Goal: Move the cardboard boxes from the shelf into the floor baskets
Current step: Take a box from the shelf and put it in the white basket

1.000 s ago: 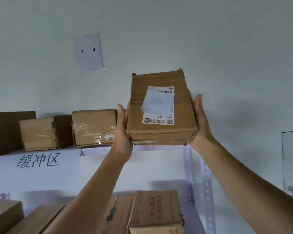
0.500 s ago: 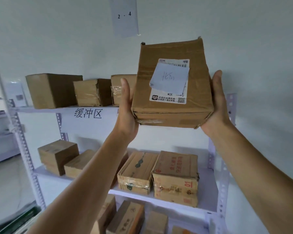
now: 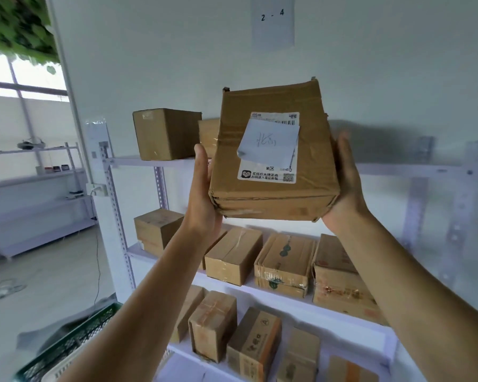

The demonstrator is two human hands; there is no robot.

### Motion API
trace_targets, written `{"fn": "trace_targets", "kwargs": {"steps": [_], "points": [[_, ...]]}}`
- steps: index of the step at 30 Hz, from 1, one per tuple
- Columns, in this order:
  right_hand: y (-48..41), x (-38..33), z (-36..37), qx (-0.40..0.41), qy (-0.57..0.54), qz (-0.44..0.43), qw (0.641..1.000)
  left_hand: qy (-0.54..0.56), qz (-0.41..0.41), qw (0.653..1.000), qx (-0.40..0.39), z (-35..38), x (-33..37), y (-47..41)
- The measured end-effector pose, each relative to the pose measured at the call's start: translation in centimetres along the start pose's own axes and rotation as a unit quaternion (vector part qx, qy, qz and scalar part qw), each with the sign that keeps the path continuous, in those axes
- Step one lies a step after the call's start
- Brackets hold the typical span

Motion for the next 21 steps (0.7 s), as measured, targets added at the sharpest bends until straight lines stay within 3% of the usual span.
{"fn": "trace_targets", "kwargs": {"steps": [15, 21], "points": [[-4.2, 19.7, 11.3, 0.000, -0.045, 0.091, 0.995, -0.040, -0.045, 0.994, 0.093, -19.8, 3.2, 10.5], [-6.9, 28.0, 15.1, -0.115, -0.132, 0.137, 0.975, -0.065, -0.056, 0.986, 0.145, -27.3, 2.0, 13.3]]}}
Point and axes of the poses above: each hand's wrist, its own y-axis away from the middle knuckle, its own z-axis out of the palm, x = y × z, the point moved 8 cm from there along -y, towards the middle knuckle, and after that the axes turned 12 degrees about -x, right-handed, at the moved point
